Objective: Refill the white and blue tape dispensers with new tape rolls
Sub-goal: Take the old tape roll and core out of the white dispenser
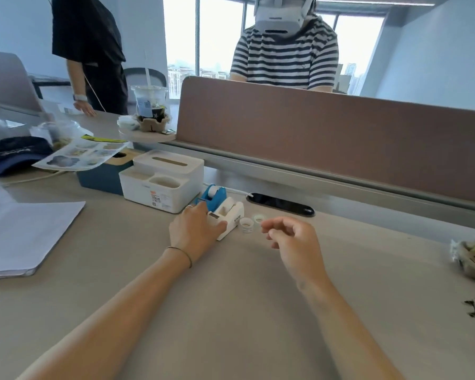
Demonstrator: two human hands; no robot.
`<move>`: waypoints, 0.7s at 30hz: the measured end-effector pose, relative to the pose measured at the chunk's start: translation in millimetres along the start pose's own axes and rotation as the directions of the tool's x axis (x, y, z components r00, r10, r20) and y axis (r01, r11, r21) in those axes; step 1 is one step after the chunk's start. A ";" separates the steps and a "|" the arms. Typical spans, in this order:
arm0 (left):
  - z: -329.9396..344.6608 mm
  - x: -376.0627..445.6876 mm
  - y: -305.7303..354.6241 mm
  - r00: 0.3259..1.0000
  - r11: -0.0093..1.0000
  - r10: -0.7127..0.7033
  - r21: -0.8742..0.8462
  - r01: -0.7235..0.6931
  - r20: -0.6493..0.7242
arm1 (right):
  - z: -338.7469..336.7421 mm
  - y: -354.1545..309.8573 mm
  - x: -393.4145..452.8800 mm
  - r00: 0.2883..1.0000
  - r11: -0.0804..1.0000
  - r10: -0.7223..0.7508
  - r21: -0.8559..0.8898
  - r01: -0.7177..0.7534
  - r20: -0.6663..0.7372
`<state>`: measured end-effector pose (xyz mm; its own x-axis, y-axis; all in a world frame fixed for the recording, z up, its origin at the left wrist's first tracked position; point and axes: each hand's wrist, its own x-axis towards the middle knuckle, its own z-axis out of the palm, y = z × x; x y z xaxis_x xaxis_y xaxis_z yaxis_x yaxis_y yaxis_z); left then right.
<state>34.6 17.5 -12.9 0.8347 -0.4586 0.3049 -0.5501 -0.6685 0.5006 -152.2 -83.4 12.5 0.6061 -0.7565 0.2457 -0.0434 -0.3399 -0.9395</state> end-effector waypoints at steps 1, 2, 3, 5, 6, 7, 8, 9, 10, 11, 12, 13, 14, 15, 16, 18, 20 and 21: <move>-3.7 -6.1 -5.1 1.000 1.000 -0.001 -0.019 0.001 0.015 | 2.8 -0.8 -3.2 1.000 1.000 0.004 -0.005 -0.004 0.015; -6.7 -11.5 -10.5 1.000 0.999 -0.001 -0.044 0.002 0.025 | 5.9 -1.7 -5.6 1.000 1.000 0.008 -0.007 -0.008 0.030; -10.0 -16.5 -15.5 0.999 0.997 -0.003 -0.074 0.006 0.035 | 8.9 -2.2 -7.3 0.999 1.000 0.009 -0.007 -0.008 0.043; -14.9 -23.1 -26.6 0.999 0.986 -0.015 -0.165 0.021 0.037 | 15.0 -3.2 -10.0 0.998 1.000 -0.001 -0.014 0.002 0.062; -17.3 -25.3 -31.8 0.998 0.970 -0.035 -0.239 0.045 0.046 | 18.1 -3.0 -11.0 0.998 1.000 -0.011 -0.024 0.013 0.068; -20.6 -28.2 -36.4 0.995 0.945 -0.061 -0.316 0.082 0.077 | 20.7 -2.7 -12.2 0.997 0.999 -0.020 -0.039 0.023 0.077; -23.9 -31.7 -40.4 0.992 0.918 -0.070 -0.382 0.105 0.106 | 22.8 -2.1 -13.4 0.996 0.998 -0.025 -0.059 0.030 0.084; -27.1 -35.1 -43.4 0.989 0.896 -0.067 -0.428 0.118 0.132 | 24.6 -1.9 -14.5 0.996 0.996 -0.028 -0.081 0.035 0.088; -29.4 -39.1 -45.8 0.987 0.878 -0.056 -0.464 0.121 0.151 | 25.5 -1.9 -15.7 0.995 0.994 -0.032 -0.103 0.041 0.090; -31.7 -44.0 -46.7 0.984 0.861 -0.045 -0.493 0.125 0.170 | 25.8 -2.2 -16.9 0.996 0.991 -0.034 -0.123 0.045 0.085; -33.0 -48.8 -46.4 0.982 0.844 -0.033 -0.521 0.128 0.187 | 25.2 -3.0 -18.0 0.996 0.989 -0.039 -0.139 0.049 0.076; -32.9 -53.5 -45.8 0.979 0.828 -0.020 -0.546 0.131 0.205 | 23.7 -3.5 -19.0 0.997 0.986 -0.044 -0.158 0.055 0.068; -32.5 -58.5 -43.8 0.975 0.813 -0.002 -0.568 0.131 0.222 | 21.3 -4.2 -20.6 0.997 0.981 -0.050 -0.186 0.061 0.063; -31.7 -63.9 -41.0 0.970 0.802 0.021 -0.583 0.128 0.242 | 18.2 -4.8 -22.7 0.997 0.972 -0.054 -0.226 0.067 0.063; -30.2 -69.3 -37.0 0.965 0.795 0.052 -0.595 0.116 0.257 | 14.6 -4.8 -24.8 0.997 0.962 -0.050 -0.265 0.065 0.063; -26.6 -79.4 -25.4 0.951 0.791 0.122 -0.607 0.079 0.283 | 5.8 -4.2 -30.0 0.998 0.948 -0.023 -0.316 0.039 0.053; -22.6 -86.9 -10.2 0.933 0.795 0.190 -0.605 0.037 0.305 | -4.6 -2.8 -35.6 0.999 0.939 0.008 -0.344 0.007 0.043; -20.0 -89.3 -2.6 0.925 0.796 0.217 -0.606 0.017 0.311 | -9.9 -2.0 -37.9 0.999 0.932 0.026 -0.361 -0.012 0.036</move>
<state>-38.0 72.0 -25.2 0.6445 -0.7519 0.1386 -0.4081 -0.1850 0.8940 -183.0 -59.6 7.5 0.6330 -0.7446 0.2121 -0.3343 -0.5100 -0.7926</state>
